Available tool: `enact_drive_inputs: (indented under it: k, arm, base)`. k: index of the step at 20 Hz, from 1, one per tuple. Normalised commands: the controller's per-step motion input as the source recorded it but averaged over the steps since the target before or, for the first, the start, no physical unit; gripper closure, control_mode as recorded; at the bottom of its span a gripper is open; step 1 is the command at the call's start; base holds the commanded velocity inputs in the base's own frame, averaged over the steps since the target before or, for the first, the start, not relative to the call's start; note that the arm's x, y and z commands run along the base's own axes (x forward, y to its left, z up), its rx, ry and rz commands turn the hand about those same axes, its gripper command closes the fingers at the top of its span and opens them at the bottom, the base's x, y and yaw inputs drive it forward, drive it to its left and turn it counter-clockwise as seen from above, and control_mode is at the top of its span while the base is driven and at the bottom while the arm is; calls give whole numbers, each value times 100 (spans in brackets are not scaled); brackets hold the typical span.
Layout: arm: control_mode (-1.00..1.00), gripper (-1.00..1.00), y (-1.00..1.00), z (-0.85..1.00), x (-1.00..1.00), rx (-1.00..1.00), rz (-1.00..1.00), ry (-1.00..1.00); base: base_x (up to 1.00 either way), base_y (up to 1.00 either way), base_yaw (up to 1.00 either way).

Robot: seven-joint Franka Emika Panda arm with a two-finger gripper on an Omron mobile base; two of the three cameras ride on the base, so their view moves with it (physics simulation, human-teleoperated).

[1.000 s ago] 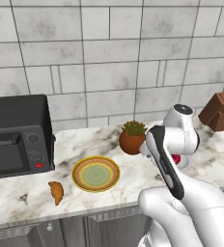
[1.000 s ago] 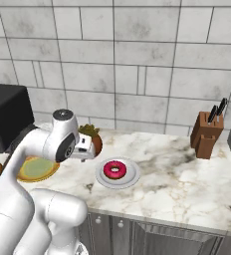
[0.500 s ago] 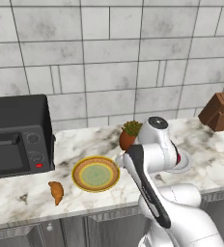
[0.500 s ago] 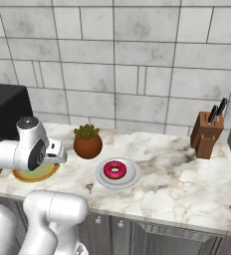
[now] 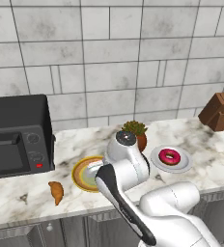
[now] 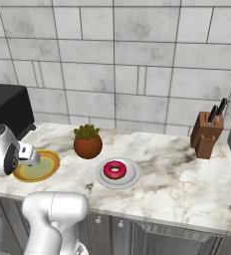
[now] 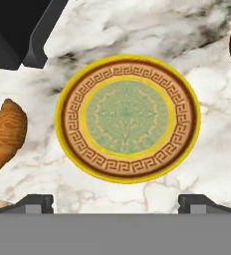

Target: Place the pastries on the plates.

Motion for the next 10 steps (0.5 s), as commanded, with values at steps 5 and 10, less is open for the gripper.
enact_drive_inputs:
  k: [5, 10]
  arm:
    - [-100, -100, 96, 0, 0, 0, 3, 0]
    - [-100, -100, 88, 0, 0, 0, 3, 0]
  base:
    - [0, 0, 0]
    - [0, 0, 0]
